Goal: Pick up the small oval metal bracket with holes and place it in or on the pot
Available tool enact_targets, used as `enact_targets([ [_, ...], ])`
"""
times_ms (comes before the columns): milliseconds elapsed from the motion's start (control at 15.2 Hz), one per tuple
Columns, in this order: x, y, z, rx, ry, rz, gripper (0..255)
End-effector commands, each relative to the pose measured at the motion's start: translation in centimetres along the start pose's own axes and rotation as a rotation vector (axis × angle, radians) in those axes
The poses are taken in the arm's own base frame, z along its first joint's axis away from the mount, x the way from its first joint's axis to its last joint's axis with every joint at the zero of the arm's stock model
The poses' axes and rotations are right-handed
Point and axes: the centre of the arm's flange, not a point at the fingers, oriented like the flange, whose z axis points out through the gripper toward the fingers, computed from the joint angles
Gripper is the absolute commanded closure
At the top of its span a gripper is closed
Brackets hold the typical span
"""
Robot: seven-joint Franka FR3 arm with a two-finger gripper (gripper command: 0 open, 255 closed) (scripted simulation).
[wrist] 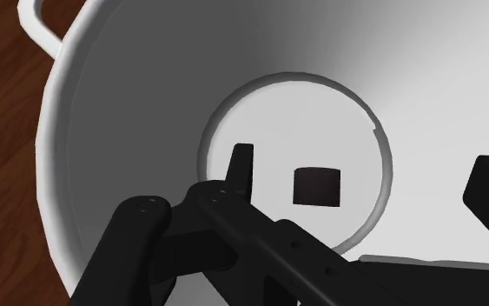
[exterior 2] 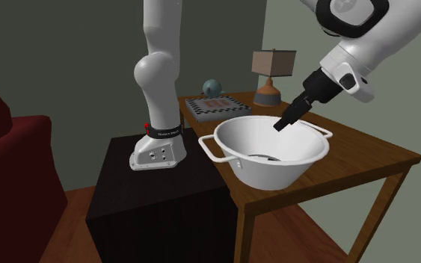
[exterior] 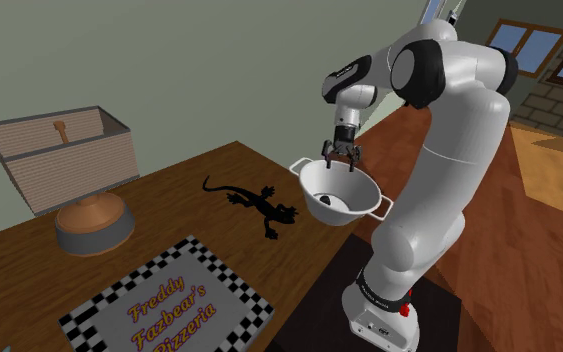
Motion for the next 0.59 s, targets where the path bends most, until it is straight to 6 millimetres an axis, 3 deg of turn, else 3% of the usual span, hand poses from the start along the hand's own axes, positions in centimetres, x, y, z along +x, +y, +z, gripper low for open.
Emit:
enact_targets([
  [0,0.0,-0.1,-2.3,0.0,-0.001,0.0,0],
  [66,0.0,-0.1,-3.4,0.0,-0.001,0.0,0],
  [528,0.0,-0.1,-3.4,0.0,-0.001,0.0,0],
])
